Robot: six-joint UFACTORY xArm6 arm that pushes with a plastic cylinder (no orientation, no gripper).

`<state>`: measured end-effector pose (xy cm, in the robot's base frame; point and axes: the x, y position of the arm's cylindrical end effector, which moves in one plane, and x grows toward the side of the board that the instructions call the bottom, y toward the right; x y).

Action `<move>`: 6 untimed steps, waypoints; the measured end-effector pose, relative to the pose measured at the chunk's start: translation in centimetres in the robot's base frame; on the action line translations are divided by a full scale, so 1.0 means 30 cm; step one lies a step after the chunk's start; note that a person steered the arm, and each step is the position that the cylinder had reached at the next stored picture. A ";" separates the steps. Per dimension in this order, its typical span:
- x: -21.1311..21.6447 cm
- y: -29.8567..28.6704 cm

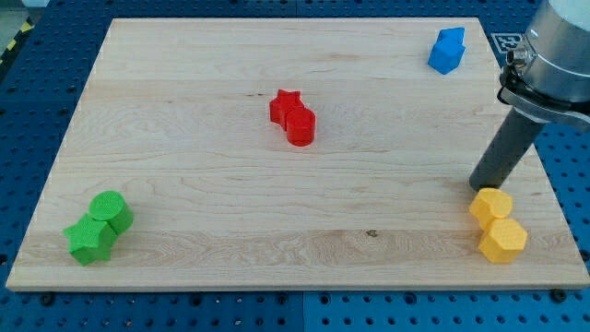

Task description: Move your arm to the top right

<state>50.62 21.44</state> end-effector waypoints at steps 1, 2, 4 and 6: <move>-0.204 -0.060; -0.416 -0.261; -0.979 -0.384; -1.048 -0.285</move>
